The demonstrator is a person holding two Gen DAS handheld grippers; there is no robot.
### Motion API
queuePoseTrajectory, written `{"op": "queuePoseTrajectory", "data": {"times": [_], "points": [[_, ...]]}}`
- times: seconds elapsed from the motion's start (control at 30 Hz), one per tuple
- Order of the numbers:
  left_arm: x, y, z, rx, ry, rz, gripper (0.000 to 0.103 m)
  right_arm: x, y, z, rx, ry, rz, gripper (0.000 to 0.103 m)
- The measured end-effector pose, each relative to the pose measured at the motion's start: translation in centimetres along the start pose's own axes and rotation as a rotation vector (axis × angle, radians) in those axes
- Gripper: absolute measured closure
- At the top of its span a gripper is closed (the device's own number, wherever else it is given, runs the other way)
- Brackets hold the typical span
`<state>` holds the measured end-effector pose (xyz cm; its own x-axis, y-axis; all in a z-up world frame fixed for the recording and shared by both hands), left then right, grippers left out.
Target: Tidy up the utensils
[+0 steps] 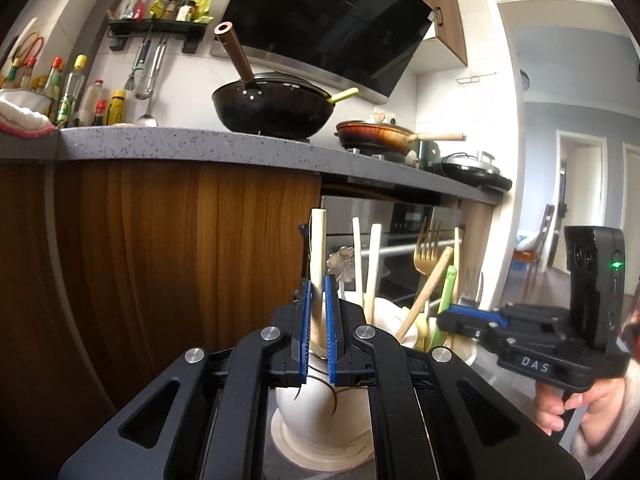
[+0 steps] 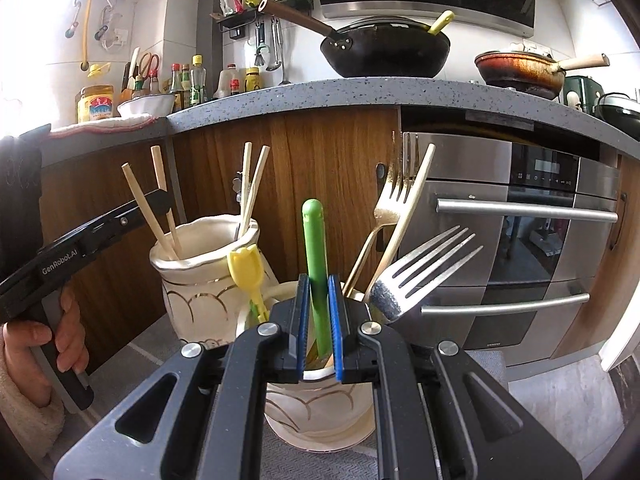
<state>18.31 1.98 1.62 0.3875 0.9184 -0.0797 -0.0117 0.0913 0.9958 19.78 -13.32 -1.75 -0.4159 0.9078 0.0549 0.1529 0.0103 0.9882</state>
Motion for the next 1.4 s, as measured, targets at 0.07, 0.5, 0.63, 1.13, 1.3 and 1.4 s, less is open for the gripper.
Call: {"op": "queuePoseTrajectory", "data": {"times": [0.07, 0.5, 0.63, 1.13, 1.3, 1.4], "points": [[-0.2, 0.1, -0.3, -0.006, 0.002, 0.005, 0.085, 0.2, 0.1, -0.2, -0.009, 0.002, -0.008, 0.087], [-1.0, -1.1, -4.7, 0.021, 0.069, 0.037, 0.069, 0.9, 0.7, -5.0, -0.055, -0.032, -0.025, 0.081], [-1.8, -2.4, -6.2, 0.049, 0.091, 0.059, 0.063, 1.2, 0.0, -6.2, -0.051, -0.04, -0.026, 0.074], [-3.2, -4.2, -9.2, 0.042, 0.167, 0.125, 0.016, 0.9, -2.4, -9.3, -0.093, -0.109, -0.066, 0.029], [-3.3, -4.6, -9.1, 0.039, 0.172, 0.137, 0.011, 0.5, -2.5, -9.5, -0.125, -0.112, -0.059, 0.018], [-3.3, -4.9, -9.0, 0.047, 0.172, 0.132, 0.011, 0.4, -2.6, -9.6, -0.148, -0.124, -0.063, 0.016]]}}
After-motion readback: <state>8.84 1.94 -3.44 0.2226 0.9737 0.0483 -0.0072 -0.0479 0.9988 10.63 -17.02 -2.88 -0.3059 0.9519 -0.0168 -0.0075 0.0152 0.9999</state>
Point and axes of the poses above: each gripper's, at about its wrist camera, not at the fingertips, and z roughly the way its jaws point, x to its left, y to its top, the point moved 8 cm from there along z, roughly the way its jaws point, and after that the axes turned 12 degrees about -x, right-handed, at the moved point
